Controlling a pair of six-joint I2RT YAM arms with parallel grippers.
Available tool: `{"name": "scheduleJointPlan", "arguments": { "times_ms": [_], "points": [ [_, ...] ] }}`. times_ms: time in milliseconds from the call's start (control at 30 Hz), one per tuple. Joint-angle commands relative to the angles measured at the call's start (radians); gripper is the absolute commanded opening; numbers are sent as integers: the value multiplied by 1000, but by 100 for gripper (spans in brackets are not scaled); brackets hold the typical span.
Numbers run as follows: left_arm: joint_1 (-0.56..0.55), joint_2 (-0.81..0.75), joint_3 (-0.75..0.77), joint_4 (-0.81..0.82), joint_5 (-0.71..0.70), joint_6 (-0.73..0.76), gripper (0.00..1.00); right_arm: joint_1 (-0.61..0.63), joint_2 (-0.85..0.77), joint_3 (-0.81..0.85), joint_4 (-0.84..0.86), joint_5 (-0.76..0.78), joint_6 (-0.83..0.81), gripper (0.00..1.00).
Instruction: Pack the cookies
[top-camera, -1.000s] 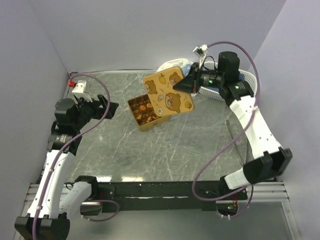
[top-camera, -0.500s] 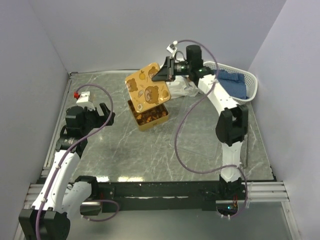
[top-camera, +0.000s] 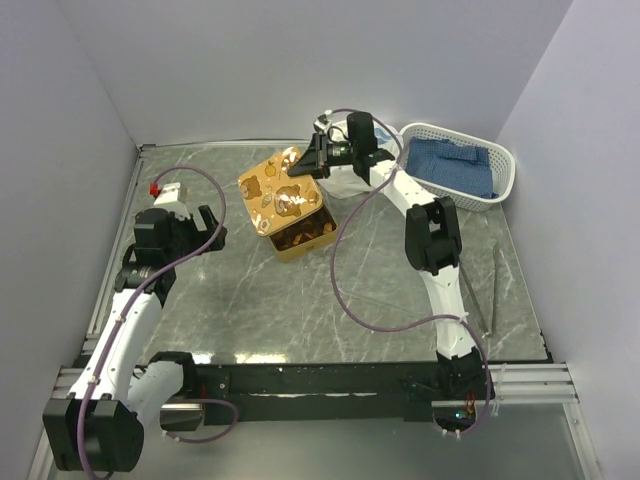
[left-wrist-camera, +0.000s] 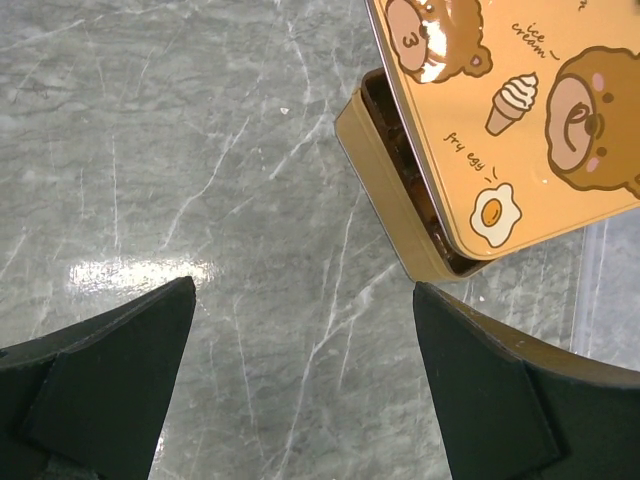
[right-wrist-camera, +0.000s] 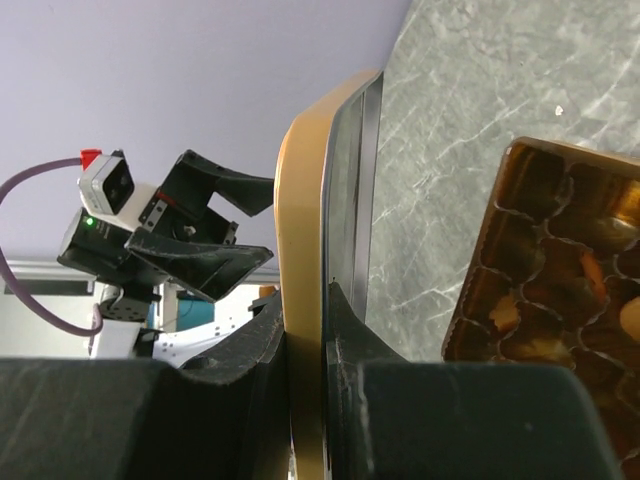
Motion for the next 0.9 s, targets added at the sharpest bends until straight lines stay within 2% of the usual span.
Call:
{"name": "scheduleJointPlan", "arguments": {
  "times_ms": [0,267,867],
  "points": [
    [13,3,44,10,32,15,97,9,26,67,75,-38,45,0],
    [21,11,45,7,51,17,96,7,75,102,-41,-13,-59,0],
    [24,34,50,-1,68,15,97,-19,126,113,-146,20,-137,2]
  ]
}}
